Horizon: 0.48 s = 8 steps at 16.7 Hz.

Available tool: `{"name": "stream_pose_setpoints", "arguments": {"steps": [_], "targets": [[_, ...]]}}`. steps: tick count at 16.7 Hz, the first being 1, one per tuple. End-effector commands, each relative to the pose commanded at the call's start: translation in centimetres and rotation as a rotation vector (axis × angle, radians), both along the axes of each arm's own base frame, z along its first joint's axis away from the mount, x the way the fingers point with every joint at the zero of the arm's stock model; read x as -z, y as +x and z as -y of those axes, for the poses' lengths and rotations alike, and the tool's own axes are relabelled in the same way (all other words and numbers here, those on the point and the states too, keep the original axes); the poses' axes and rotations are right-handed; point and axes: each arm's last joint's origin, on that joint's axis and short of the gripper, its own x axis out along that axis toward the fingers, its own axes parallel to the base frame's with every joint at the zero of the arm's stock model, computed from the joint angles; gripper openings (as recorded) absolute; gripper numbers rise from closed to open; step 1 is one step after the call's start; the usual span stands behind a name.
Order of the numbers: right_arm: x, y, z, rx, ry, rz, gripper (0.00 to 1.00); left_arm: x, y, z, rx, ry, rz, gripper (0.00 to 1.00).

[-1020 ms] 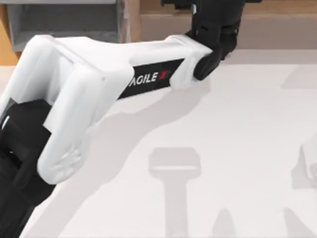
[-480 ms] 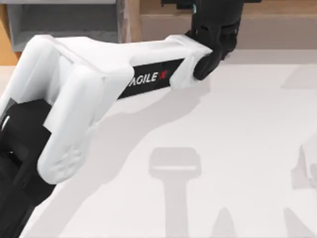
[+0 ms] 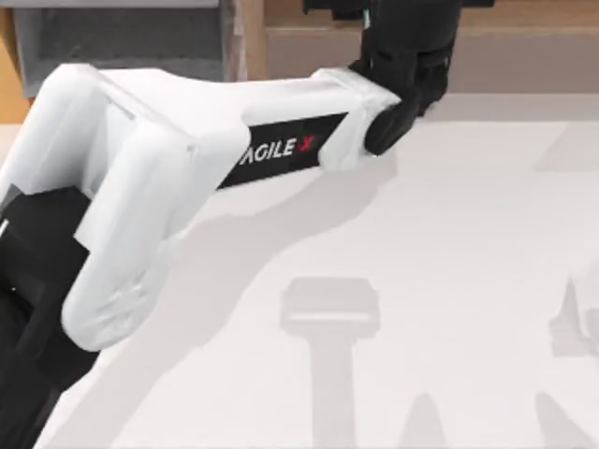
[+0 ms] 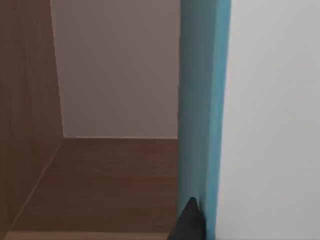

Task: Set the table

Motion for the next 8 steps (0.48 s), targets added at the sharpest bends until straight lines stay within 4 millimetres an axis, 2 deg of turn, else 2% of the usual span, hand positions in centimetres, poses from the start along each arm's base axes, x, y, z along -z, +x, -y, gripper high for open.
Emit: {"name": "stream_pose_setpoints", "arguments": {"steps": [5,8], "targets": [[0.0,0.0,0.0,0.000,0.000,0.000,1.00,-1.0,-2.8,-0.1,0.000,0.000,0.000,0.00],[0.0,0.0,0.0,0.000,0.000,0.000,1.00,-1.2,-3.2,-0.1,0.000,0.000,0.000,0.00]]}}
